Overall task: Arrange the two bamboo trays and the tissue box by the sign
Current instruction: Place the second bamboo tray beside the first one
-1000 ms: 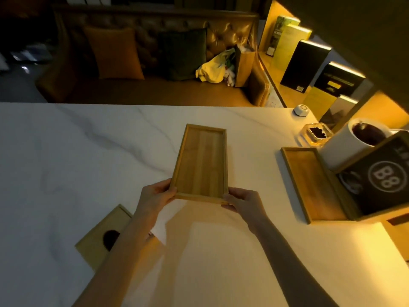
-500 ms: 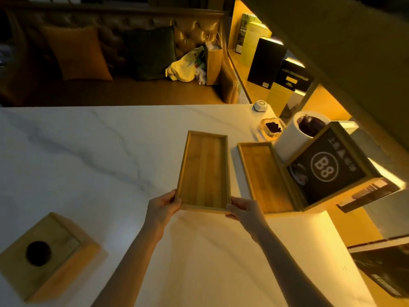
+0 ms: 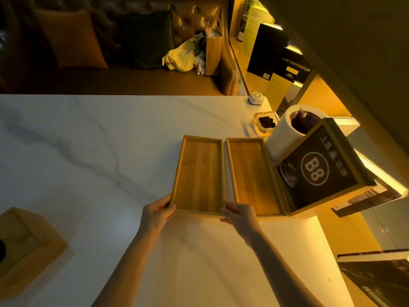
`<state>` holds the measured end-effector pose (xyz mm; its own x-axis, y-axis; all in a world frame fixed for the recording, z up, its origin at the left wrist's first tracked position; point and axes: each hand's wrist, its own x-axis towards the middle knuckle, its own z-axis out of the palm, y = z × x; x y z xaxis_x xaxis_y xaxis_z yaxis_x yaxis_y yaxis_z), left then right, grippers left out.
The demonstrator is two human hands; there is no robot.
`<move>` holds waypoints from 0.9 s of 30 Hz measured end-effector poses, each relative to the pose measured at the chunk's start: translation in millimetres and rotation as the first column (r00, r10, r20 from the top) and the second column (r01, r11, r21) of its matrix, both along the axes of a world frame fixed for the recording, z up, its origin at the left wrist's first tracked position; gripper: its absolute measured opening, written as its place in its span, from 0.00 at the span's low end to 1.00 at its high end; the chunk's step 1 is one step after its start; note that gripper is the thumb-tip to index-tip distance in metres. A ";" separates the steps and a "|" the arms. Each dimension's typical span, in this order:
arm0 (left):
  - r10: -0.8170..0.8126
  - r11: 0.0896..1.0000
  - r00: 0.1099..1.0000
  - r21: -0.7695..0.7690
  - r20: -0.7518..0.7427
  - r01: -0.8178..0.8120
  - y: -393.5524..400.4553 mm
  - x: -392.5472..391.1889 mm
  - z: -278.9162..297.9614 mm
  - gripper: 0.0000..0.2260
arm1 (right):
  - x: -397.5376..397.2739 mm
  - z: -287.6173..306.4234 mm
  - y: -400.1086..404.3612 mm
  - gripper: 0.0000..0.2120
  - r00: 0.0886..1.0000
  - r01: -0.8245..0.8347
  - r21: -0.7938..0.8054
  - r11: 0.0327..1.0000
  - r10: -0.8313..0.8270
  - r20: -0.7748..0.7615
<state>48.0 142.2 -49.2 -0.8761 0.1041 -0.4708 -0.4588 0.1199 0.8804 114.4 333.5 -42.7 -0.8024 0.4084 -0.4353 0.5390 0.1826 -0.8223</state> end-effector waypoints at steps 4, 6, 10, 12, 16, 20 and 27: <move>-0.017 0.999 0.999 -0.052 -0.043 0.014 7.7 -1.7 -3.0 0.16 | -1.6 -5.5 1.1 0.10 1.000 0.022 0.032 0.999 -0.023 0.006; -0.014 0.998 0.999 -0.064 -0.044 0.012 11.6 -3.9 -7.1 0.16 | -2.9 -10.1 2.6 0.09 1.000 0.019 0.059 0.998 -0.020 0.003; 0.004 0.998 1.000 -0.060 -0.019 -0.005 8.9 -4.9 -15.5 0.18 | -2.3 -15.5 -0.4 0.08 1.000 0.015 0.080 0.997 -0.015 -0.004; 0.001 0.998 1.000 -0.063 -0.007 -0.001 9.1 -5.9 -21.5 0.18 | -2.7 -19.5 0.4 0.08 1.000 0.027 0.077 0.997 -0.027 -0.004; -0.014 0.993 1.000 -0.122 -0.021 0.012 9.6 -5.6 -30.3 0.18 | -1.6 -27.8 -0.8 0.07 0.998 0.060 0.074 0.995 -0.060 -0.010; -0.075 0.966 0.991 -0.256 -0.108 0.045 12.3 -3.4 -34.1 0.17 | 1.3 -33.0 -4.0 0.09 0.997 0.074 0.166 0.983 -0.073 -0.013; -0.166 0.905 0.973 -0.416 -0.159 0.086 10.6 -2.7 -41.9 0.17 | 2.2 -38.1 -10.7 0.10 0.999 0.029 0.399 0.917 -0.041 0.022</move>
<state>45.4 152.8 -91.2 -0.9439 0.0554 -0.3255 -0.2487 0.5293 0.8112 116.6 322.8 -80.8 -0.7738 0.5803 -0.2539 0.5738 0.4723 -0.6691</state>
